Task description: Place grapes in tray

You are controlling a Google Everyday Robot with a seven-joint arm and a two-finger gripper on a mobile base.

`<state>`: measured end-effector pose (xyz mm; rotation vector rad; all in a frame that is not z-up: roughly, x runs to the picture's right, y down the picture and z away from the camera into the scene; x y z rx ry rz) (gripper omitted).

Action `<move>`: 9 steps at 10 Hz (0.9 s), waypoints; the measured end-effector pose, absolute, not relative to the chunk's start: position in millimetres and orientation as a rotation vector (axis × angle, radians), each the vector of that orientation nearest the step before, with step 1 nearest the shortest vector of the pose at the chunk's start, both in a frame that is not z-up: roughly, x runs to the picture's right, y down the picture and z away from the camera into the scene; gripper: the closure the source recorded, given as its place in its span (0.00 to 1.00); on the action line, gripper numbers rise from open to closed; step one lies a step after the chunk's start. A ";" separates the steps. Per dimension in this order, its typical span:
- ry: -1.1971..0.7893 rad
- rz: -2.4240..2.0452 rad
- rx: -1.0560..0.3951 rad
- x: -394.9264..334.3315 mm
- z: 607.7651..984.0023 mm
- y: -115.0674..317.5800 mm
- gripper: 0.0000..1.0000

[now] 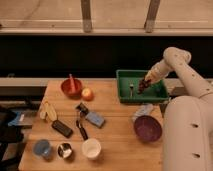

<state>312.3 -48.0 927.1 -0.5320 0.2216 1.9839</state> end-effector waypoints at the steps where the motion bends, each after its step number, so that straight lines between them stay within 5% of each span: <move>1: 0.227 1.990 -0.554 313.2 935.4 -43.0 0.50; 4: 0.218 2.008 -0.575 322.5 933.3 -37.5 0.23; 9: 0.216 2.006 -0.580 320.7 932.0 -37.9 0.22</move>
